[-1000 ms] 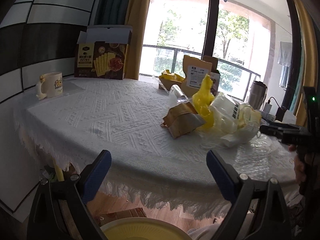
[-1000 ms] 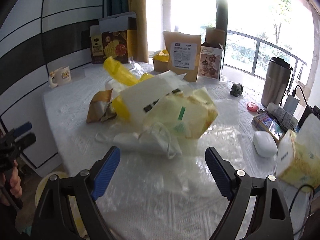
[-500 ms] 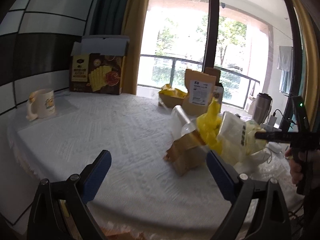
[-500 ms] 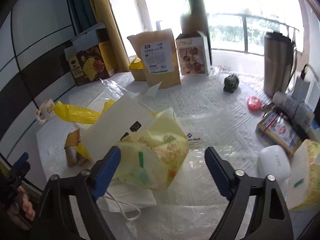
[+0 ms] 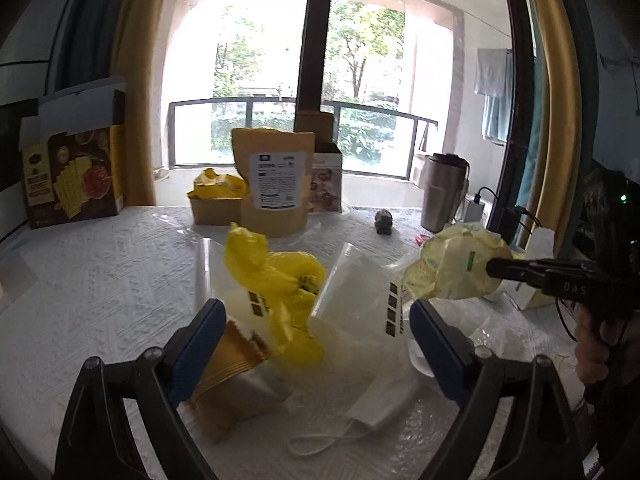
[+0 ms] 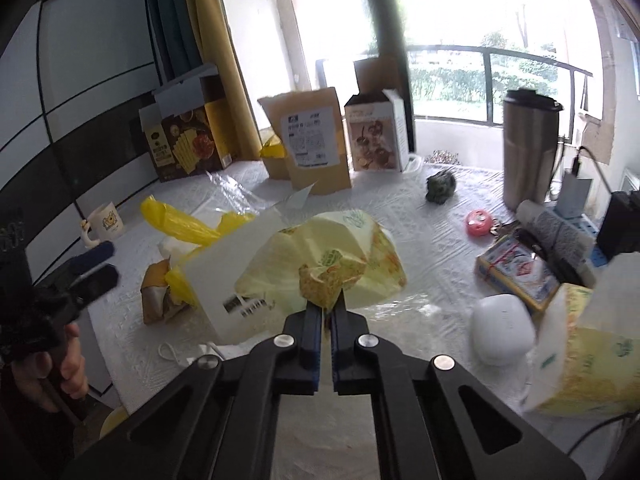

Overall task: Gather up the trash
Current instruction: 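Reach the right tool to the pale yellow plastic bag and close on it, then grasp the white paper snack bag with the left tool while the right tool lifts the yellow bag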

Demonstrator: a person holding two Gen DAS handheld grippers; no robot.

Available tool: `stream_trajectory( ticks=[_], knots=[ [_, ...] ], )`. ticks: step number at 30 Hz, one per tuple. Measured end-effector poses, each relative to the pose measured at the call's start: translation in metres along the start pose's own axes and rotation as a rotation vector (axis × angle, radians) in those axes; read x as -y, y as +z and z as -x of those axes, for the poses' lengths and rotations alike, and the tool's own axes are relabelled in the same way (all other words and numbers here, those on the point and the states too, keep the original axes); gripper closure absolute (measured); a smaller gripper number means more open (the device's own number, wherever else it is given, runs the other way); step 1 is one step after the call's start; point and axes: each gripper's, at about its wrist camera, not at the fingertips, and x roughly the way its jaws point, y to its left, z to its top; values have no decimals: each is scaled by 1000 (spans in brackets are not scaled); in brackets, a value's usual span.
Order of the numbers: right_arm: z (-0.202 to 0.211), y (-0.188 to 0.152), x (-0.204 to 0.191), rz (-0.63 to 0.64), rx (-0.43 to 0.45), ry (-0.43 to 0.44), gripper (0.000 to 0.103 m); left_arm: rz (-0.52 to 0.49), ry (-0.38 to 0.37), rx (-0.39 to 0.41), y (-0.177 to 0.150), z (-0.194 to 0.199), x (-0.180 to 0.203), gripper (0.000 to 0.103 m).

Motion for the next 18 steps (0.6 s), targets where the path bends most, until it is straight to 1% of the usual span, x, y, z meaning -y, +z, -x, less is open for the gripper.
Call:
stream_trajectory(
  ticks=[1,2,4,7,11,12,13,14,15,16,18],
  knots=[
    [6,0,4,-4,10,-1,100,-9,-28,-20,2,-9,4,18],
    [15,-1,9,-9,22,-5,100,-12,-49,-37,3,-16,8,18],
    [26,-3,15,-14,36,-7,100,-32,-69,-69,5,-29,16,19],
    [40,-7,24,-18,50,-10,100,-97,-50,-105,6,-50,27,19],
    [52,-15,34,-23,59,-8,100,-125,-18,-176,6,-80,27,19],
    [54,-17,37,-27,59,-3,100,-128,-16,-185,6,-83,29,24],
    [56,-19,39,-26,60,-1,100,-126,-25,-200,5,-85,30,35],
    [58,-22,42,-27,62,-1,100,-126,-35,-216,4,-87,31,42],
    [59,-23,43,-29,63,-1,100,-132,-44,-234,3,-89,33,56],
    [61,-25,46,-35,64,3,100,-141,-47,-246,1,-91,35,60],
    [64,-27,48,-40,69,6,100,-146,-44,-255,-1,-94,37,60]
  ],
)
